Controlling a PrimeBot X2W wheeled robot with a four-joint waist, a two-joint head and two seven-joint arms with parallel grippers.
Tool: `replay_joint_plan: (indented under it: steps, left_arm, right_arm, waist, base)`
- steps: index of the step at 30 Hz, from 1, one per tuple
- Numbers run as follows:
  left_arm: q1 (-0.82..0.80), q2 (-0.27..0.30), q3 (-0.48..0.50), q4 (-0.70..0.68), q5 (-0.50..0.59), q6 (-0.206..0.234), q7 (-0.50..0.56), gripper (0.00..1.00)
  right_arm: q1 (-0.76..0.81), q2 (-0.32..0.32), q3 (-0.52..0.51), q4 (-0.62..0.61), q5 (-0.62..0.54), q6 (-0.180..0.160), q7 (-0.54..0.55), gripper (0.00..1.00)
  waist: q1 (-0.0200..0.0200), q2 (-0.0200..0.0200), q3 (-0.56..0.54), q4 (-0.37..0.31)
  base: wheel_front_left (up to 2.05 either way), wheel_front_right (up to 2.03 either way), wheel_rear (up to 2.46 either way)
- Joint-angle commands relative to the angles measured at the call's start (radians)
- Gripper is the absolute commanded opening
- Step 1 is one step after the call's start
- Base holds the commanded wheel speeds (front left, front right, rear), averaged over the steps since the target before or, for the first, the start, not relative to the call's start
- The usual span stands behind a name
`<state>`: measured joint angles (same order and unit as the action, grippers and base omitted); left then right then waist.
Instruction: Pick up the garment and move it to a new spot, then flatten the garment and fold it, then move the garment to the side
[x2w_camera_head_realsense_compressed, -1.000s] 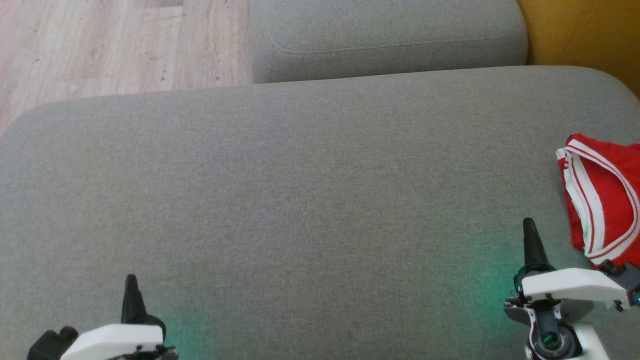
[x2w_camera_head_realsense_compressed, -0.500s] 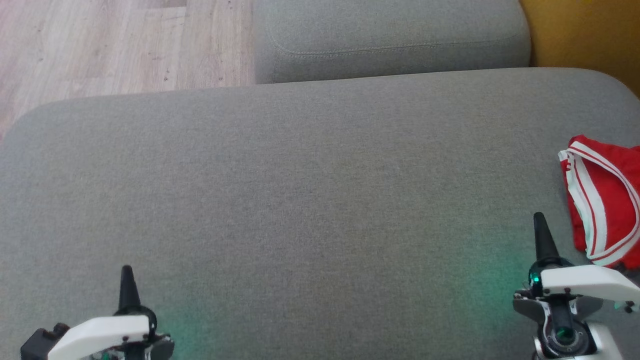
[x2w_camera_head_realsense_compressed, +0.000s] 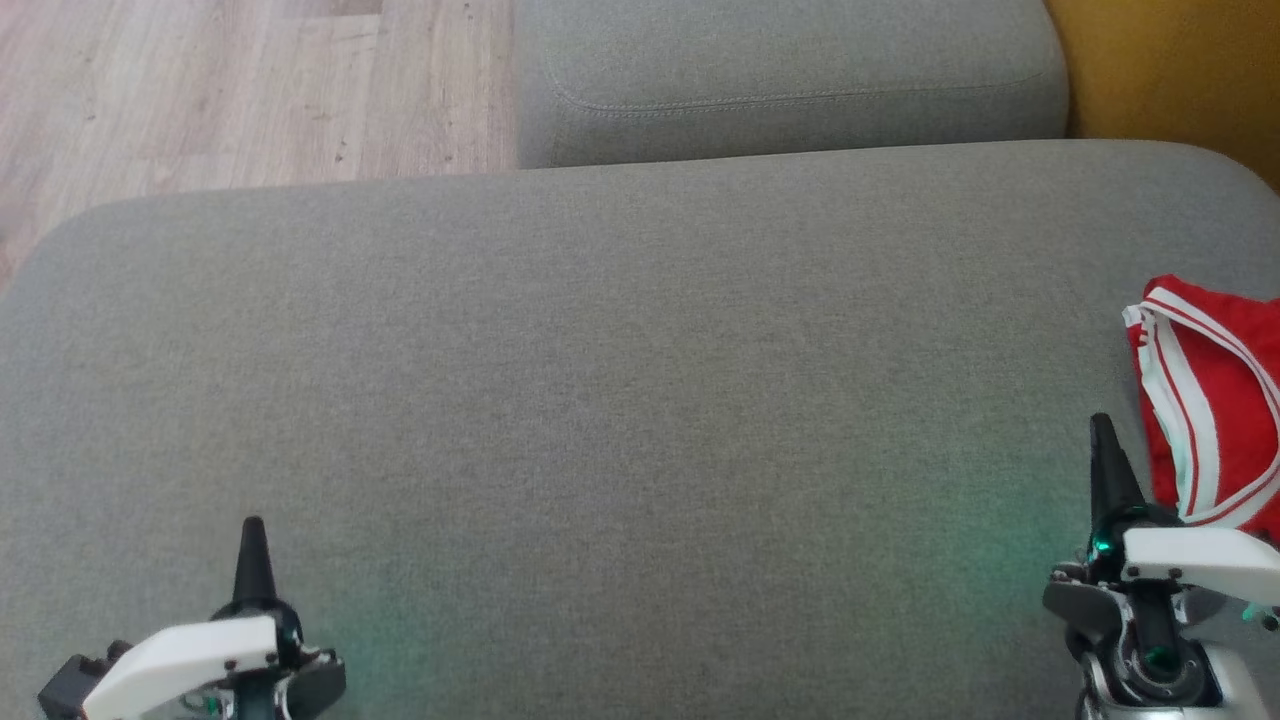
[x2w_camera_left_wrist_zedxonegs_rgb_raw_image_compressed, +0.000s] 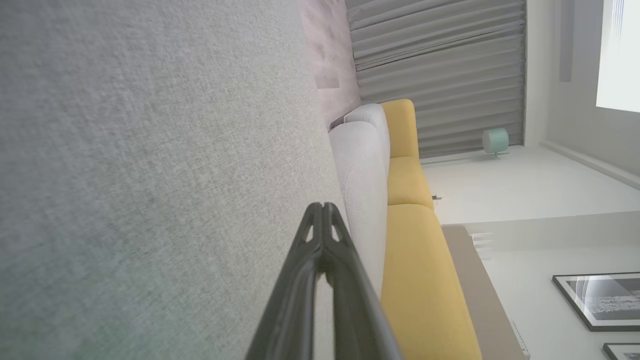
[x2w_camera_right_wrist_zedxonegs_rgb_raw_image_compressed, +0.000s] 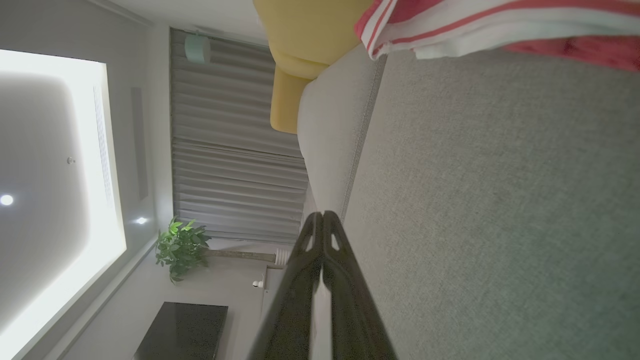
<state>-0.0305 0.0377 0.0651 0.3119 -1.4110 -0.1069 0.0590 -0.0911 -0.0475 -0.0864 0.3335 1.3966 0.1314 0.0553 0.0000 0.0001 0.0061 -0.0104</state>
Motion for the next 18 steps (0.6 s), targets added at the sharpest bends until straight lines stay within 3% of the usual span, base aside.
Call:
replay_joint_plan:
  steps: [1, 18]
  left_arm:
    - [-0.056, 0.011, 0.034, -0.043, -0.028, -0.012, 0.008, 0.0]
    - [-0.078, 0.013, 0.049, -0.066, -0.198, -0.024, 0.054, 0.0]
  right_arm:
    - [-0.021, -0.005, 0.009, -0.046, 0.033, -0.001, 0.011, 0.0]
    - [-0.017, -0.005, -0.026, -0.089, 0.213, -0.001, 0.057, 0.0]
  waist:
    - [0.0, -0.0001, 0.0, 0.001]
    - [0.0, -0.0001, -0.003, 0.01]
  base:
    - [0.0, 0.0, 0.0]
    - [0.0, 0.0, 0.0]
